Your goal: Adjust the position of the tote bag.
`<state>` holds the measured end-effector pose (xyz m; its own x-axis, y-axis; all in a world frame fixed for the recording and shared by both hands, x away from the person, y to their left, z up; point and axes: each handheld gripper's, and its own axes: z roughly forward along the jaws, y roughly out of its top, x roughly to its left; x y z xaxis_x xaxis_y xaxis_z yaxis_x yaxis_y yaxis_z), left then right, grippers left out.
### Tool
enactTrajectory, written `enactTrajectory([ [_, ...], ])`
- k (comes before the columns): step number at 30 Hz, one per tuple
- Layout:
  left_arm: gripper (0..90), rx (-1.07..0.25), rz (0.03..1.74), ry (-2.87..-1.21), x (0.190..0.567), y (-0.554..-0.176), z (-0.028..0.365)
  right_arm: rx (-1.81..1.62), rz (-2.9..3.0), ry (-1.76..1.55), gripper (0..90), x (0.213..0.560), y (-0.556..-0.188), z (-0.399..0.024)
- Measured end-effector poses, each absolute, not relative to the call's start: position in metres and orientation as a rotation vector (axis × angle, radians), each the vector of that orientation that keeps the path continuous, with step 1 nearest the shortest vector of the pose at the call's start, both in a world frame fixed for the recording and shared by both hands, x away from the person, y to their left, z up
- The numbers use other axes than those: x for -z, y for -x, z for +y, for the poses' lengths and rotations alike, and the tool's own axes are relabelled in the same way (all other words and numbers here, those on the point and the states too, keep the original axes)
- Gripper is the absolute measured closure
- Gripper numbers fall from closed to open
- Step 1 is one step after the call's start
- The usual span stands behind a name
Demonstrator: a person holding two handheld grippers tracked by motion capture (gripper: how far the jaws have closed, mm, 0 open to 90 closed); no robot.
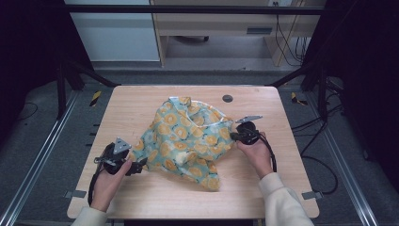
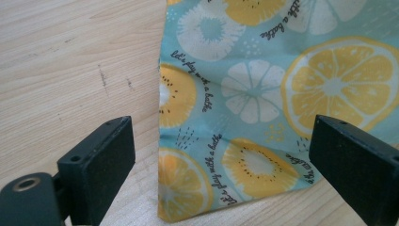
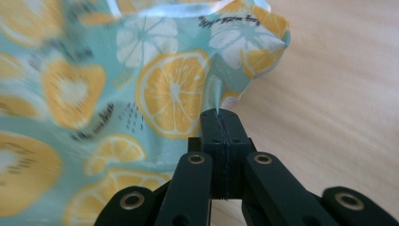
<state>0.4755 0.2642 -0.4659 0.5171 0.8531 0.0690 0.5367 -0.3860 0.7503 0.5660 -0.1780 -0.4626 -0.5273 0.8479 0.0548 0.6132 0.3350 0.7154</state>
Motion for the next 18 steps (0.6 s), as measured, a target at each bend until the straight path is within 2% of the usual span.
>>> enactTrajectory([
  [11,8.9,-0.615,1.105,-2.018,0.443,-0.477,0.268,-1.349,2.258,-1.026,90.0,0.398,-0.525,-0.149],
  [18,8.9,-0.644,1.043,-2.058,0.415,-0.500,0.255,-1.484,2.315,-0.871,90.0,0.382,-0.496,-0.123],
])
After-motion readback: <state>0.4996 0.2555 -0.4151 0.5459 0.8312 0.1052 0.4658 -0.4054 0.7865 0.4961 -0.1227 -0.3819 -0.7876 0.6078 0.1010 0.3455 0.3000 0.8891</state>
